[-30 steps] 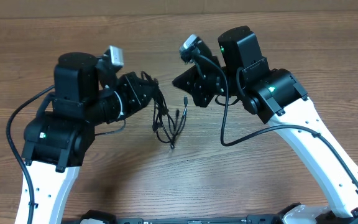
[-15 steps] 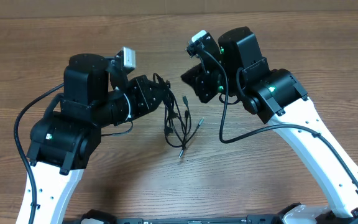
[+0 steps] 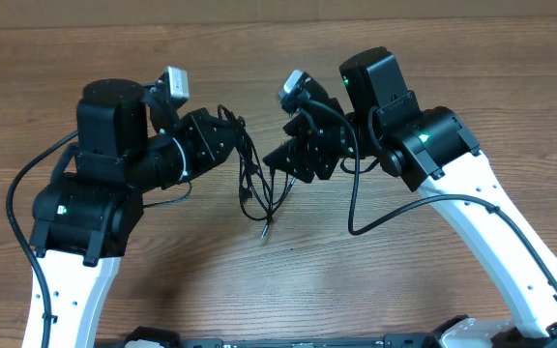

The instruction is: Untangle cables

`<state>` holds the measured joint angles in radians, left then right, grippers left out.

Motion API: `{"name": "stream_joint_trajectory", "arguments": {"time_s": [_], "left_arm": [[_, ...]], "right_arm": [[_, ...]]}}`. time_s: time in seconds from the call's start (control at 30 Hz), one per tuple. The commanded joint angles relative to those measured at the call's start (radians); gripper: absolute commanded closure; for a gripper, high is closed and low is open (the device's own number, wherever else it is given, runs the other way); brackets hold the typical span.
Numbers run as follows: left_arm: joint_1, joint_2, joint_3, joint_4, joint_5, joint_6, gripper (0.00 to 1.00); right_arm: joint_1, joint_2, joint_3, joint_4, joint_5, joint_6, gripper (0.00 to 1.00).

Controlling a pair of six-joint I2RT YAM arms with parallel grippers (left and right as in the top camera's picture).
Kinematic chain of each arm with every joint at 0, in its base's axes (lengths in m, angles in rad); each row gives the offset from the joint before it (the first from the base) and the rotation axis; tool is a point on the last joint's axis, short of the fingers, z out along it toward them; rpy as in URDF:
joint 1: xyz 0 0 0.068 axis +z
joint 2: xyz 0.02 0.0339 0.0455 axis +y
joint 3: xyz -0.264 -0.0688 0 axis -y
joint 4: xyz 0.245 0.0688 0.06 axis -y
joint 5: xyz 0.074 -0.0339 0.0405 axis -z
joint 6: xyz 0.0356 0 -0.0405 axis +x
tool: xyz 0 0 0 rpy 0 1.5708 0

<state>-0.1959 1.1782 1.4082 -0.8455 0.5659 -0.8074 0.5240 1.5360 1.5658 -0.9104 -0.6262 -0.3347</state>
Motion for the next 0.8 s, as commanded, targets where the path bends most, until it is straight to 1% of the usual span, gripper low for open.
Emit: {"name": "stream_joint_trajectory", "arguments": {"time_s": [0.0,0.1,0.2,0.27,0.3,0.33,0.37,0.4,0.43,0.5,0.63,0.7,0.77], "left_arm": [[0.019,-0.021,0.014,0.011,0.086,0.027,0.96],[0.019,-0.021,0.014,0.021,0.116,0.026,0.96],[0.019,-0.021,0.014,0.039,0.166,0.026,0.96],[0.019,-0.021,0.014,0.051,0.193,0.026,0.96],[0.019,-0.021,0.014,0.056,0.195,0.026,0.96],[0.019,-0.021,0.014,0.058,0.194,0.026,0.96],[0.019,-0.021,0.014,0.057,0.194,0.026,0.96],[0.019,-0.021,0.014,0.057,0.193,0.026,0.96],[0.019,-0.021,0.014,0.058,0.193,0.026,0.96],[0.019,-0.021,0.014,0.057,0.193,0.026,0.96],[0.022,-0.021,0.014,0.058,0.193,0.026,0.96],[0.027,-0.021,0.014,0.057,0.193,0.026,0.96],[0.027,-0.021,0.014,0.057,0.193,0.026,0.96]], "right_arm": [[-0.002,-0.023,0.027,-0.004,-0.190,-0.169,0.29],[-0.002,-0.023,0.026,-0.016,-0.305,-0.282,0.23],[0.000,-0.023,0.026,-0.013,-0.319,-0.303,0.23],[0.006,-0.022,0.026,-0.013,-0.319,-0.303,0.26],[0.010,-0.022,0.026,-0.012,-0.318,-0.303,0.31],[0.013,-0.022,0.026,-0.011,-0.318,-0.303,0.40],[0.013,-0.022,0.026,-0.012,-0.317,-0.303,0.53],[0.013,-0.022,0.026,-0.012,-0.313,-0.303,0.60],[0.013,-0.022,0.026,-0.013,-0.305,-0.303,0.69],[0.013,-0.022,0.026,-0.013,-0.294,-0.303,0.72],[0.013,-0.022,0.026,-0.016,-0.288,-0.303,0.82],[0.013,-0.022,0.026,-0.020,-0.269,-0.302,0.90],[0.013,-0.022,0.026,-0.022,-0.258,-0.302,0.93]]}}
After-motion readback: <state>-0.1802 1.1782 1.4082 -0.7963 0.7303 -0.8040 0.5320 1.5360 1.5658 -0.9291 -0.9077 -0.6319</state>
